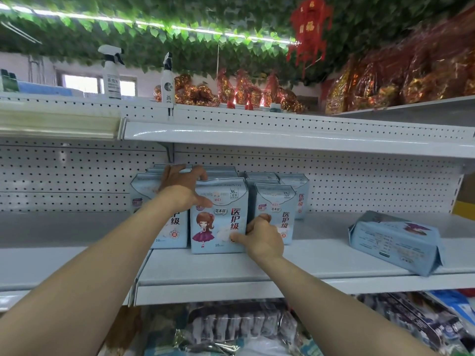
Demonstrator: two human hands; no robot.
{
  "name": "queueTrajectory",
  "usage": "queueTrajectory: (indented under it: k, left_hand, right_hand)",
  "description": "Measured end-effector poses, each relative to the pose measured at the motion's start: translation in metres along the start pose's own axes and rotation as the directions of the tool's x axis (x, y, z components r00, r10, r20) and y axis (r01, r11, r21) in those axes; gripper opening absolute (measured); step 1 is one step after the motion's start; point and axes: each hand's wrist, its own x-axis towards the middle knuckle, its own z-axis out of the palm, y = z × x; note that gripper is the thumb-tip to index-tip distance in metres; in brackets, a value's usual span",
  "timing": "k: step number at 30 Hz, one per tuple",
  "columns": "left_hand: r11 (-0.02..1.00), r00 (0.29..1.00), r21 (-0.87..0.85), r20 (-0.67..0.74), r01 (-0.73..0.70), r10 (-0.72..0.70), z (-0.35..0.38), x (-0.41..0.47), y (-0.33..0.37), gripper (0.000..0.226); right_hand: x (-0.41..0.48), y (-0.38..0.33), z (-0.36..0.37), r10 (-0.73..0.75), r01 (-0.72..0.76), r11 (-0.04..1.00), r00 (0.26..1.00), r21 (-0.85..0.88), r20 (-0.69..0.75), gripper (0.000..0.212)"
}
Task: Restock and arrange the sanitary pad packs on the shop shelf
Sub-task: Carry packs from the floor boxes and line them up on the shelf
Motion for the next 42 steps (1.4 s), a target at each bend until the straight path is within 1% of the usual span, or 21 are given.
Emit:
queueTrajectory:
  k: [4, 9, 16, 20, 23, 27, 30, 34, 38, 42]
  left_hand:
    - [1.0, 1.0, 0.004, -0.003, -0.003, 0.003, 0.001, 0.005, -0.002, 0.067]
    - [0.994, 0.997, 0.089, -0.033, -0.063, 0.066, 0.001, 0.005, 0.001, 0.067]
    - [0.985, 0.995, 0.156, -0.045, -0.077, 0.085, 0.003, 0.009, 0.0, 0.068]
    - [0.979, 0.998, 0.197, -0.025, -0.059, 0.065, 0.0, 0.008, 0.003, 0.08]
    - [0.974, 0.999, 0.226, -0.006, -0.034, 0.037, -0.003, 0.005, 0.007, 0.092]
    - [0.972, 1.0, 0.234, 0.013, -0.016, 0.013, -0.008, -0.002, 0.019, 0.103]
    - [0.976, 1.0, 0.219, -0.01, -0.013, 0.015, -0.013, -0.005, 0.037, 0.105]
    - [0.986, 0.999, 0.166, -0.038, -0.016, 0.022, -0.012, -0.011, 0.076, 0.101]
    - [0.992, 0.999, 0.121, -0.033, -0.035, 0.04, -0.005, -0.013, 0.128, 0.099]
    - [0.992, 0.993, 0.082, -0.064, -0.093, 0.098, 0.016, -0.009, 0.185, 0.097]
  right_hand:
    - [0.005, -0.001, 0.003, 0.012, -0.012, 1.0, 1.0, -0.016, -0.008, 0.042]
    - [0.008, -0.004, 0.003, 0.013, -0.015, 0.998, 1.0, -0.061, -0.026, 0.04]
    - [0.009, -0.004, 0.004, 0.011, -0.015, 0.996, 0.999, -0.091, -0.045, 0.042]
    - [0.008, -0.004, 0.006, 0.001, -0.006, 0.996, 0.998, -0.093, -0.056, 0.045]
    - [0.007, -0.002, 0.004, -0.002, -0.001, 0.997, 0.999, -0.08, -0.035, 0.042]
    - [0.007, 0.003, -0.007, -0.031, 0.027, 0.996, 0.998, -0.08, -0.047, 0.045]
    - [0.007, 0.008, -0.023, -0.055, 0.05, 0.993, 0.997, -0.104, -0.046, 0.041]
    - [0.013, 0.021, -0.054, -0.076, 0.068, 0.993, 0.994, -0.099, -0.074, 0.037]
    - [0.018, 0.045, -0.098, -0.099, 0.081, 0.987, 0.987, -0.141, -0.128, 0.046]
    - [0.03, 0.087, -0.154, -0.091, 0.066, 0.987, 0.981, -0.146, -0.171, 0.05]
